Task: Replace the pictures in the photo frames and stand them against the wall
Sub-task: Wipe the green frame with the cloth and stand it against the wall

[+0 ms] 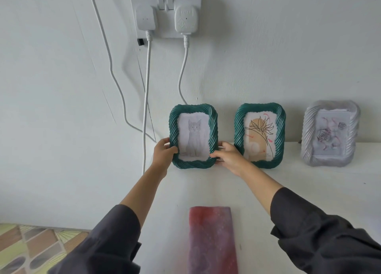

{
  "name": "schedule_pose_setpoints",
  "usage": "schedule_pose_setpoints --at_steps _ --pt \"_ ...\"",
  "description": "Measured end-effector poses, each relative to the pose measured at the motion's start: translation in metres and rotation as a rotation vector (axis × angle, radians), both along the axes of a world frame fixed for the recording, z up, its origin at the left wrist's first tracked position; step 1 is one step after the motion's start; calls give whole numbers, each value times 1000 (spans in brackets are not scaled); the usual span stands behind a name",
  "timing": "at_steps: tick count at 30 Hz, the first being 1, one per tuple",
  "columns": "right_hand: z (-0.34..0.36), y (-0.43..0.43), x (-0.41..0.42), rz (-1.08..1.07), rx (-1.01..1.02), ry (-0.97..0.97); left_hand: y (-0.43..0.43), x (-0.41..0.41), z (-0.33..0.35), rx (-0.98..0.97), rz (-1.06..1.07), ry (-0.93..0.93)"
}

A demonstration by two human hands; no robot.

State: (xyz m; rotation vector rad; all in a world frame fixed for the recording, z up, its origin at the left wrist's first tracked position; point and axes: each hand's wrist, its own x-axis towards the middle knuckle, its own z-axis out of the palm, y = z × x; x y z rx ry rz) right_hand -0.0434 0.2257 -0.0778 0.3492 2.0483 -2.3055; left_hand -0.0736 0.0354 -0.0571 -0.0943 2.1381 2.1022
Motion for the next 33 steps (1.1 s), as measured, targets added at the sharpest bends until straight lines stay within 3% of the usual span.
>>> schedule_pose_setpoints --at_steps 27,30,33 --pt "-3 1 10 166 102 -56 2 4 1 -39 54 -29" --pt "-1 4 12 161 141 -70 5 8 2 -62 113 6" --pt "6 10 22 144 215 -123 13 18 6 -169 318 176"
